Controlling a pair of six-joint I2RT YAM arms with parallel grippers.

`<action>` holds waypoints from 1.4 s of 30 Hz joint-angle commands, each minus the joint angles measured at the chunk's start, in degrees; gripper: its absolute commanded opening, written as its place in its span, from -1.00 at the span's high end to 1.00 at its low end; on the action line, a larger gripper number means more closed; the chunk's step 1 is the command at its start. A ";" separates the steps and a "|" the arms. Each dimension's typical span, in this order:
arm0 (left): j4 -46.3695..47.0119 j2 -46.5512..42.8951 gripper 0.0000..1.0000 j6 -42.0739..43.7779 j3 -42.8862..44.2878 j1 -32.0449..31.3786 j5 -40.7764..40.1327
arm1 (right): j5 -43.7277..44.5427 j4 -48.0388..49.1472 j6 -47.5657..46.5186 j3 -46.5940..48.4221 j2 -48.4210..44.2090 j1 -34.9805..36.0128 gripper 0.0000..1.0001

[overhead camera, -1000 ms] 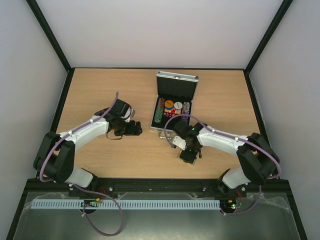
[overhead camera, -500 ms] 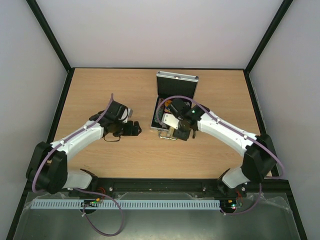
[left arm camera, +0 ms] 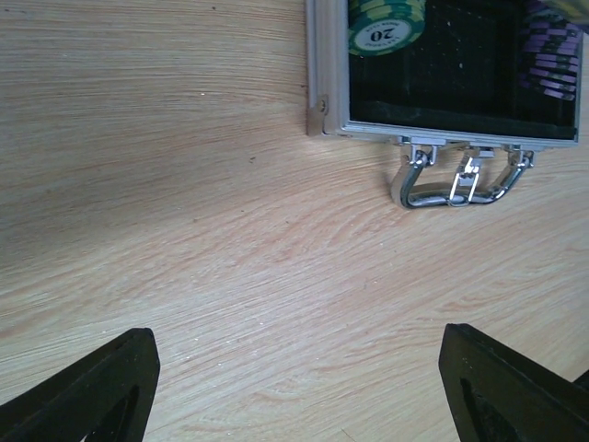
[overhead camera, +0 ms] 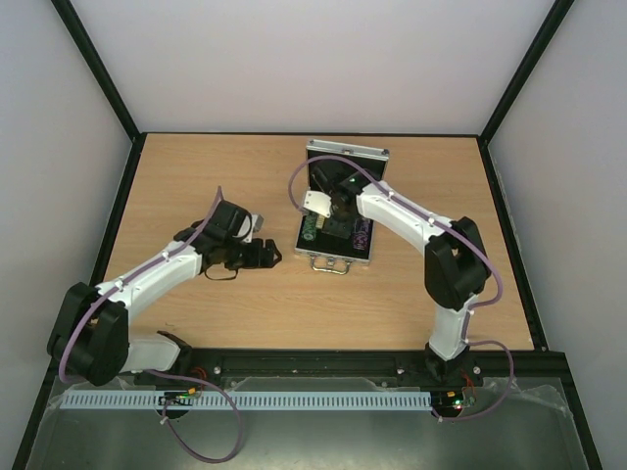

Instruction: Pack up texas hold em set

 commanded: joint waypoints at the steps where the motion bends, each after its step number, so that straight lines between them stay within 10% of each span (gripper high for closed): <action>1: 1.28 0.20 -0.71 -0.66 -0.41 -0.79 1.54 | -0.45 -0.85 -3.72 5.18 3.98 -0.21 -0.29; 42: 1.29 -1.85 -0.69 -2.22 -3.04 -2.46 0.97 | -1.66 -8.47 -5.27 5.35 13.93 -1.66 -0.38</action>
